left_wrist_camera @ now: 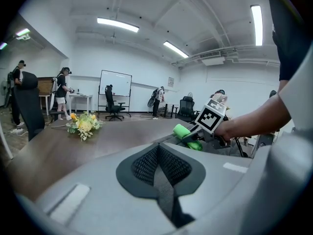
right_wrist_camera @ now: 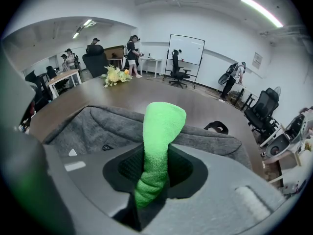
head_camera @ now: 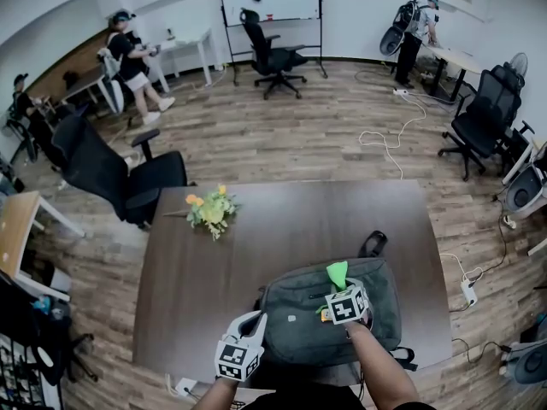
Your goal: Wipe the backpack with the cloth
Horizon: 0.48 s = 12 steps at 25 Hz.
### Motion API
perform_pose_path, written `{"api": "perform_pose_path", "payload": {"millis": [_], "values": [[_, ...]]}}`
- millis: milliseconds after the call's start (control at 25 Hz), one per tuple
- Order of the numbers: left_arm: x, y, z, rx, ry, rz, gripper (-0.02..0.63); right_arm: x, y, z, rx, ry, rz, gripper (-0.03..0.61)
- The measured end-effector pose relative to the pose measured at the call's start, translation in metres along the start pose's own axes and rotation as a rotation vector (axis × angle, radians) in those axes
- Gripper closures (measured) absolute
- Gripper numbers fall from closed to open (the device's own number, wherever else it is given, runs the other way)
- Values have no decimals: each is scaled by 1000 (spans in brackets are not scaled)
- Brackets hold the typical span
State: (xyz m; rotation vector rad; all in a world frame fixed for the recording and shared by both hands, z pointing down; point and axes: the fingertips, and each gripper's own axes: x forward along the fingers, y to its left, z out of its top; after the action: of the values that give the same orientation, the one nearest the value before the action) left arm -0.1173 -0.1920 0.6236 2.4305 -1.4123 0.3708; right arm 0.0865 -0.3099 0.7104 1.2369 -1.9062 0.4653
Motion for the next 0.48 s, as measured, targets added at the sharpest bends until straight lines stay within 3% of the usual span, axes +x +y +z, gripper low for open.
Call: {"api": "perform_pose_path", "payload": {"millis": [480], "values": [[7, -4, -1, 7, -5, -17, 594, -18, -58, -16, 45, 27, -113, 471]]}}
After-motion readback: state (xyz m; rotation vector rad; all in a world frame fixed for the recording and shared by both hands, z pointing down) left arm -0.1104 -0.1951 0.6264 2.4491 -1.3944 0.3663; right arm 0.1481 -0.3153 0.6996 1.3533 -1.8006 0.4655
